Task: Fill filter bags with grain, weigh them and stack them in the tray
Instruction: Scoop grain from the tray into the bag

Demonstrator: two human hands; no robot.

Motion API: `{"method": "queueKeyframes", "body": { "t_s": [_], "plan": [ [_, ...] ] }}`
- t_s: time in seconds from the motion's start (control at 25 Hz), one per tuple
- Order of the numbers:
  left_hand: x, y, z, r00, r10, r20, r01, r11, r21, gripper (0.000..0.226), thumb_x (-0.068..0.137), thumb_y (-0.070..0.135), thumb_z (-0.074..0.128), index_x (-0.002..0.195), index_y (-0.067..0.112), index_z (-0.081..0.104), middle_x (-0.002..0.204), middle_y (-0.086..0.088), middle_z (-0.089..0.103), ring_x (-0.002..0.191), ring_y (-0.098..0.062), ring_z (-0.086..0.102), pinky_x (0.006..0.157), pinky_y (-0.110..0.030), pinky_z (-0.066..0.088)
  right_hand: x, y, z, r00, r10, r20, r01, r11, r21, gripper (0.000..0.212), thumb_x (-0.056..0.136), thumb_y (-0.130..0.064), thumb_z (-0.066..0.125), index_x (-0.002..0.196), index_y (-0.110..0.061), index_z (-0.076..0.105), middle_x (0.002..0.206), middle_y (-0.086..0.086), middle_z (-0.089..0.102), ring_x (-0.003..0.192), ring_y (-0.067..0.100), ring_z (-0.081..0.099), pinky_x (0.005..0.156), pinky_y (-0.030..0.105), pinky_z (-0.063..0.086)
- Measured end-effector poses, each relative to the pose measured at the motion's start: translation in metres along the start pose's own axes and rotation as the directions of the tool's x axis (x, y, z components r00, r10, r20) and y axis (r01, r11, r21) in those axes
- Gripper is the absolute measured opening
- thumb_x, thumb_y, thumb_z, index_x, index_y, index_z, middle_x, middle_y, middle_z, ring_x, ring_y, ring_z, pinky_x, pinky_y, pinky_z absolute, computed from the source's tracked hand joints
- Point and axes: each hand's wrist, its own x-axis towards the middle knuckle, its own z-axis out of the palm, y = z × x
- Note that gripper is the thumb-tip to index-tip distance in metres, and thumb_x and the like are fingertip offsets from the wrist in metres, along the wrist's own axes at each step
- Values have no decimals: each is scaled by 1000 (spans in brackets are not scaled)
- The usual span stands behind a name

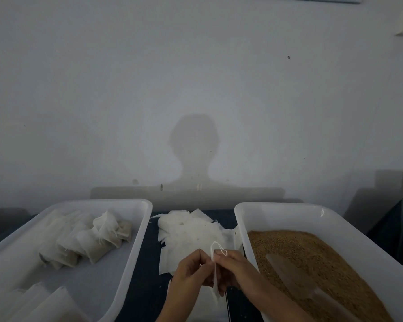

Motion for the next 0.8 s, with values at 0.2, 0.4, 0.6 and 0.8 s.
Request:
{"method": "queueKeyframes", "body": {
  "t_s": [0.2, 0.4, 0.6, 0.8],
  "plan": [
    [3, -2, 0, 1000, 5, -28, -6, 1000, -20, 15, 91, 5, 54, 81, -7, 53, 66, -23, 63, 58, -32, 63, 59, -33, 55, -1, -3, 1, 997, -65, 31, 67, 995, -75, 32, 102, -18, 39, 77, -12, 58, 59, -5, 59, 52, 10, 54, 55, 22, 48],
    [6, -4, 2, 995, 57, -84, -51, 996, 68, 15, 91, 0, 53, 81, -10, 53, 67, -17, 64, 62, -27, 65, 62, -30, 55, -6, -10, 0, 987, -158, -14, 153, 971, -183, 30, 101, -17, 43, 74, -10, 56, 54, -9, 55, 49, 4, 47, 53, 19, 43],
    [12, 13, 21, 932, 350, -95, -303, 896, 324, 17, 91, -6, 49, 84, 9, 45, 65, 3, 53, 58, -6, 53, 58, -20, 48, -19, -29, -23, 946, -210, -245, 143, 953, -267, 28, 98, -18, 48, 75, -6, 58, 51, -7, 52, 44, 2, 45, 50, 16, 43],
    [31, 22, 65, 836, 490, 244, -525, 589, 615, 17, 95, 7, 50, 85, 10, 64, 88, 1, 55, 79, -11, 52, 69, -20, 45, -51, -32, -65, 871, -235, -431, 46, 913, -406, 32, 94, -14, 54, 64, -7, 63, 52, -3, 53, 43, 2, 45, 47, 12, 38]
  ]
}}
